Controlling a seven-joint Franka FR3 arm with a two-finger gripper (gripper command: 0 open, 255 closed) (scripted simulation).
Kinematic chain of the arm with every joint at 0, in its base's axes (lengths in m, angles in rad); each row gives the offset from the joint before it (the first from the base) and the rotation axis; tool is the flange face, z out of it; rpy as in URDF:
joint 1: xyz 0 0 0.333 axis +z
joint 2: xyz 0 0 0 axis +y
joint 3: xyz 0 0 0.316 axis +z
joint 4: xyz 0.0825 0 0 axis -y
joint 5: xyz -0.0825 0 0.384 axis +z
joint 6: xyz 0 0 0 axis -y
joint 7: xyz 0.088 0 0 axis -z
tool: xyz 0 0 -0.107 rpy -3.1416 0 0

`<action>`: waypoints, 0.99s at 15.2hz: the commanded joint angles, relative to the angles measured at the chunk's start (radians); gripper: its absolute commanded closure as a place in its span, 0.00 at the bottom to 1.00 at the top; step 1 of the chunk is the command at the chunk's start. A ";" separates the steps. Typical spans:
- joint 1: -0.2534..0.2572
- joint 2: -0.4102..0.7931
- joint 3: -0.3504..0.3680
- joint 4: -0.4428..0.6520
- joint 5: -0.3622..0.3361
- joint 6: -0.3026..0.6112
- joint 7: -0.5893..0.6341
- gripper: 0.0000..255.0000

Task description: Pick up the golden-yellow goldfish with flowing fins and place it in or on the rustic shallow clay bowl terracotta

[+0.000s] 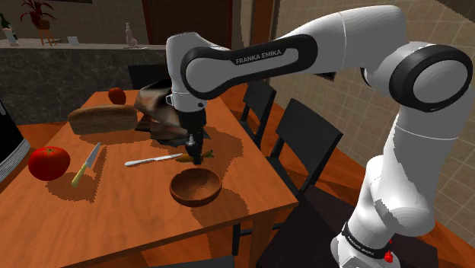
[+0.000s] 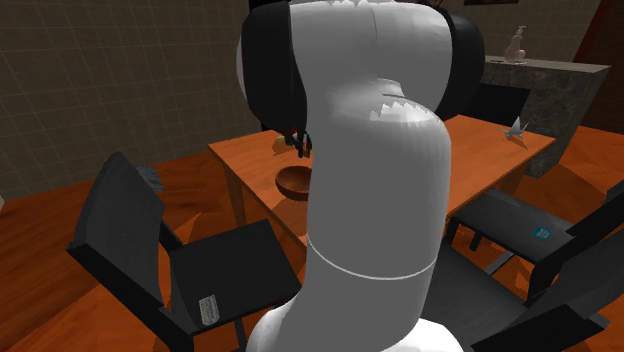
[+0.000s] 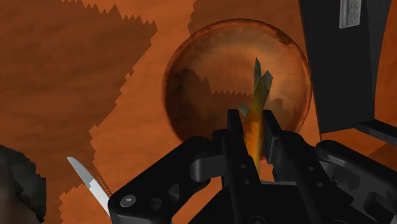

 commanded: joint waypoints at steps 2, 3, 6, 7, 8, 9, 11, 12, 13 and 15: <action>0.013 0.028 0.010 0.003 -0.004 0.026 0.024 1.00; 0.013 0.030 0.010 -0.008 -0.004 0.039 0.024 1.00; 0.014 0.036 0.010 -0.041 -0.004 0.078 0.022 1.00; 0.014 0.038 0.010 -0.051 -0.005 0.090 0.021 1.00; 0.014 0.041 0.010 -0.061 -0.005 0.103 0.021 1.00; 0.014 0.044 0.010 -0.071 -0.005 0.116 0.020 1.00; 0.015 0.050 0.010 -0.090 -0.006 0.141 0.020 1.00; 0.015 0.054 0.010 -0.099 -0.007 0.154 0.019 1.00; 0.015 0.056 0.010 -0.105 -0.007 0.162 0.019 1.00; 0.015 0.057 0.010 -0.105 -0.007 0.162 0.019 1.00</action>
